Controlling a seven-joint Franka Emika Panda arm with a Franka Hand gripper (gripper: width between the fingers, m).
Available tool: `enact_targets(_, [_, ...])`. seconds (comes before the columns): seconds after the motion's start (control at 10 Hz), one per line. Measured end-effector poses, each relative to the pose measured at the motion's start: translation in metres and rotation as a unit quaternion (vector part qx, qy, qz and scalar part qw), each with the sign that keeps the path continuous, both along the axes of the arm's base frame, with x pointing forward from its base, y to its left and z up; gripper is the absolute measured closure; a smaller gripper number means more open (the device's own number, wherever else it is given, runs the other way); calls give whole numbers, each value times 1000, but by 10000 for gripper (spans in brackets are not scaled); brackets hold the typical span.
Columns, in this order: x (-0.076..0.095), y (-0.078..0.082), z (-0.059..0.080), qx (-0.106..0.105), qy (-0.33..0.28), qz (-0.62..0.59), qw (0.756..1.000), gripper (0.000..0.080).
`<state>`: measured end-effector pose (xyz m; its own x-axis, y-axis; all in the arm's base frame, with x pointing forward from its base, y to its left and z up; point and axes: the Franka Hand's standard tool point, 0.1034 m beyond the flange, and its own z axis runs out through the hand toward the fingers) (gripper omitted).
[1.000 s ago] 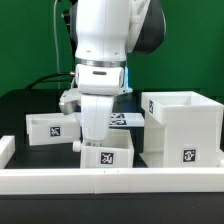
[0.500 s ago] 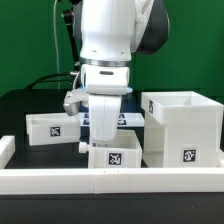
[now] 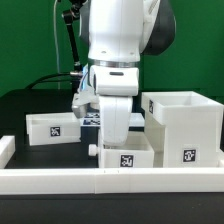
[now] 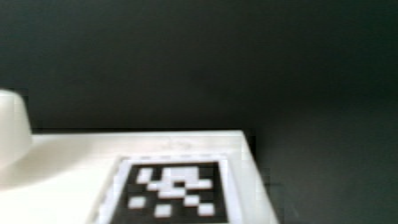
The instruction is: Assemble drawer
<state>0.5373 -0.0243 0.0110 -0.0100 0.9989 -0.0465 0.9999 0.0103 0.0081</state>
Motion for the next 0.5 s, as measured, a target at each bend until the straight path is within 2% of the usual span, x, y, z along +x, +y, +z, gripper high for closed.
enact_targets(0.5, [-1, 0, -2, 2, -12, 0, 1000, 757])
